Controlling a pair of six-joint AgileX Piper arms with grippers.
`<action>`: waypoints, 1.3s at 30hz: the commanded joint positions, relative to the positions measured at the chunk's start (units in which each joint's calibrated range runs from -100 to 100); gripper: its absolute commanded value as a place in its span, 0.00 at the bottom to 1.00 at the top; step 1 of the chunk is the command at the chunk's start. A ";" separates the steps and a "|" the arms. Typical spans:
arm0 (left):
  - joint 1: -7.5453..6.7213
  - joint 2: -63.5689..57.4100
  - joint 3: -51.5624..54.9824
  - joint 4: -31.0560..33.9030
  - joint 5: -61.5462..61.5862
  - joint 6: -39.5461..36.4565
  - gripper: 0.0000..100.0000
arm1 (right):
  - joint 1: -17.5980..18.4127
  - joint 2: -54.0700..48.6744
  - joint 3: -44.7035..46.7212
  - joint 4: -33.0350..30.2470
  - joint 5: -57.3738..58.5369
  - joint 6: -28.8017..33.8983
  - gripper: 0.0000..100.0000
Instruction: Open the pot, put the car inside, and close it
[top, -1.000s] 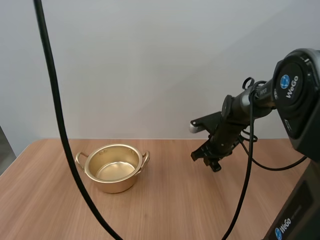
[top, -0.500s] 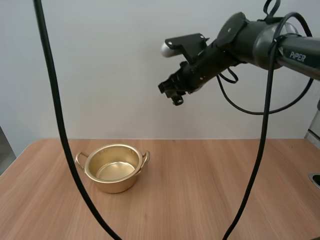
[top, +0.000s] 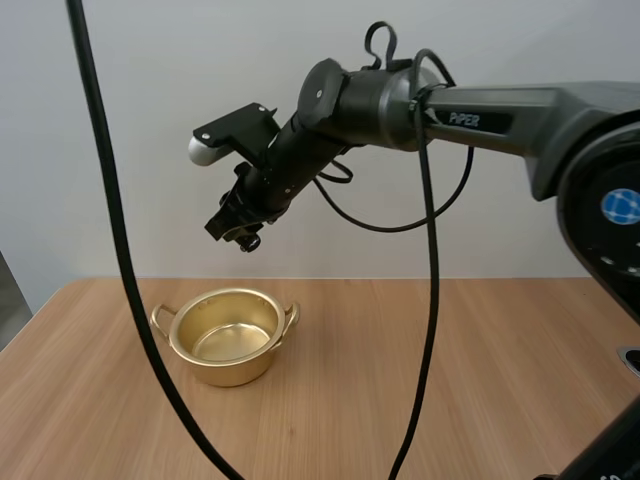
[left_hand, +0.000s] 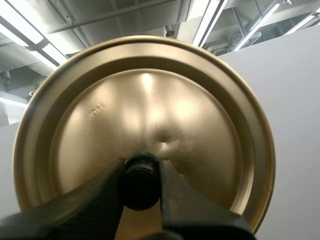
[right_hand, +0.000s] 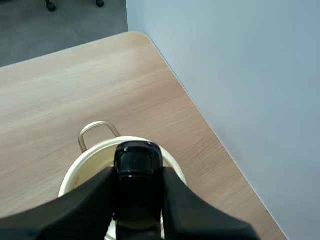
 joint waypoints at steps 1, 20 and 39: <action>0.29 -0.30 -0.05 -0.13 0.24 0.27 0.00 | 3.02 8.60 -0.08 -1.01 -4.82 -0.08 0.00; 1.35 -0.44 -0.05 -2.37 0.94 0.27 0.00 | 4.46 30.09 -0.08 -5.32 -7.72 -0.55 0.00; 1.35 -0.44 -0.05 -2.37 2.74 0.27 0.00 | 4.46 30.75 -0.08 -3.59 -8.58 -1.76 0.69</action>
